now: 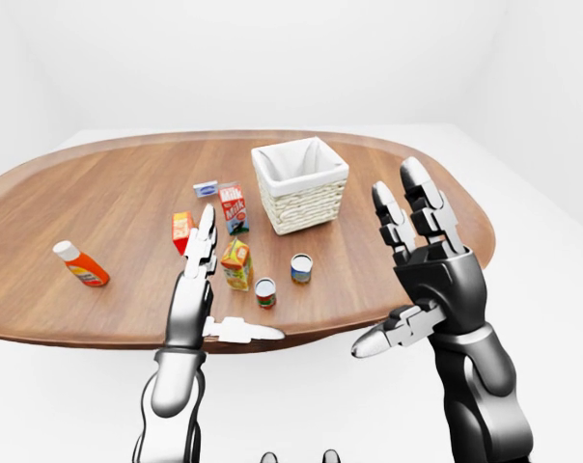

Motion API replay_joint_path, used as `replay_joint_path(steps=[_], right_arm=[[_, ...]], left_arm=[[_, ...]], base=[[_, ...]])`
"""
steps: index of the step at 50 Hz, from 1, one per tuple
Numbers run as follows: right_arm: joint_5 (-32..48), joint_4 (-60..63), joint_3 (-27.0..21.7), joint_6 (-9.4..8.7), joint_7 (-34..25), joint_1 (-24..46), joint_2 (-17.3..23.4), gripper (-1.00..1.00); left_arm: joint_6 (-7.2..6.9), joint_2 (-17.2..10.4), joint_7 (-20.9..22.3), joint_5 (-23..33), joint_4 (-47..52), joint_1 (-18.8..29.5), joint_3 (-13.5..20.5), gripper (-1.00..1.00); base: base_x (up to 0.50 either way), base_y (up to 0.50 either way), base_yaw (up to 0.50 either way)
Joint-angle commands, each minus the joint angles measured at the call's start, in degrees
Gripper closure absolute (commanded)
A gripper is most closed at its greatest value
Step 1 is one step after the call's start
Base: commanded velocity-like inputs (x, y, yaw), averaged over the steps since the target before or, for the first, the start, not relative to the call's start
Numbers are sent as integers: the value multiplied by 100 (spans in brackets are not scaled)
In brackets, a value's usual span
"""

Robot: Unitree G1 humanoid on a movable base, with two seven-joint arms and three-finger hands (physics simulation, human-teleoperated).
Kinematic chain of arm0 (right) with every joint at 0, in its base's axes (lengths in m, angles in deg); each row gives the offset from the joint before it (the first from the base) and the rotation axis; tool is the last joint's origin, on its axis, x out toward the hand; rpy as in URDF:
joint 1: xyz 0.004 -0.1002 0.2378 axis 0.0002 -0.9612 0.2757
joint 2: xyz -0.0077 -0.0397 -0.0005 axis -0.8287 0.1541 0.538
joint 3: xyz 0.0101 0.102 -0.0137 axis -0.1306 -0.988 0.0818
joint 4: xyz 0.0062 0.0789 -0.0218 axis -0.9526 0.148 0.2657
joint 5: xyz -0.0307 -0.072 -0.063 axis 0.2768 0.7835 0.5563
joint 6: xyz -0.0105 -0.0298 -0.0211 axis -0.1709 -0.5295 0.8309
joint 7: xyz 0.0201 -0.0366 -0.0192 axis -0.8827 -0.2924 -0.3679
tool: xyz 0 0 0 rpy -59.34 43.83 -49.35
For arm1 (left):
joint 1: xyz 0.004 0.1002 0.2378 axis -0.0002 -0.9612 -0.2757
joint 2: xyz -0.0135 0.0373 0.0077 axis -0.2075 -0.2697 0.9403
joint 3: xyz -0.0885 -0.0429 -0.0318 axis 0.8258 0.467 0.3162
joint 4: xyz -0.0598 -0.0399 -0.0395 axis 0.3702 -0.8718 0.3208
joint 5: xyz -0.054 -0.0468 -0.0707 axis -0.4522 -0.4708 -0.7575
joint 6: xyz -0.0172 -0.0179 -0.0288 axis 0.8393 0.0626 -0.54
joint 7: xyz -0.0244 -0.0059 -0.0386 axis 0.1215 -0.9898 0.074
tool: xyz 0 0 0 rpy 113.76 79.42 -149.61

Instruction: Pick up the orange juice, and put it in the basket.

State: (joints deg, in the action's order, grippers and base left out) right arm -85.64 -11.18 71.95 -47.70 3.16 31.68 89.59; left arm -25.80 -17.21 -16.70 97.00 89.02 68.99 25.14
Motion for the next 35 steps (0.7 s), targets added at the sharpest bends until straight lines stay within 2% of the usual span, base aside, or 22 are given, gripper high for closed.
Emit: replay_joint_path(steps=[1,4,14,35], right_arm=[[84,-18,71,0,-48,-34,-10,-100],[15,3,31,0,-33,-26,-18,-100],[113,38,83,0,-61,-16,-20,-100],[64,-54,71,0,-109,-86,-17,-100]], left_arm=[[0,2,26,-102,108,23,0,-100],[0,-3,28,-95,159,30,-4,-100],[0,-12,69,-107,271,157,47,-100],[0,-12,71,-117,256,47,26,-100]], base=[[50,-20,0],[48,-19,0],[3,-1,0],[49,-7,0]])
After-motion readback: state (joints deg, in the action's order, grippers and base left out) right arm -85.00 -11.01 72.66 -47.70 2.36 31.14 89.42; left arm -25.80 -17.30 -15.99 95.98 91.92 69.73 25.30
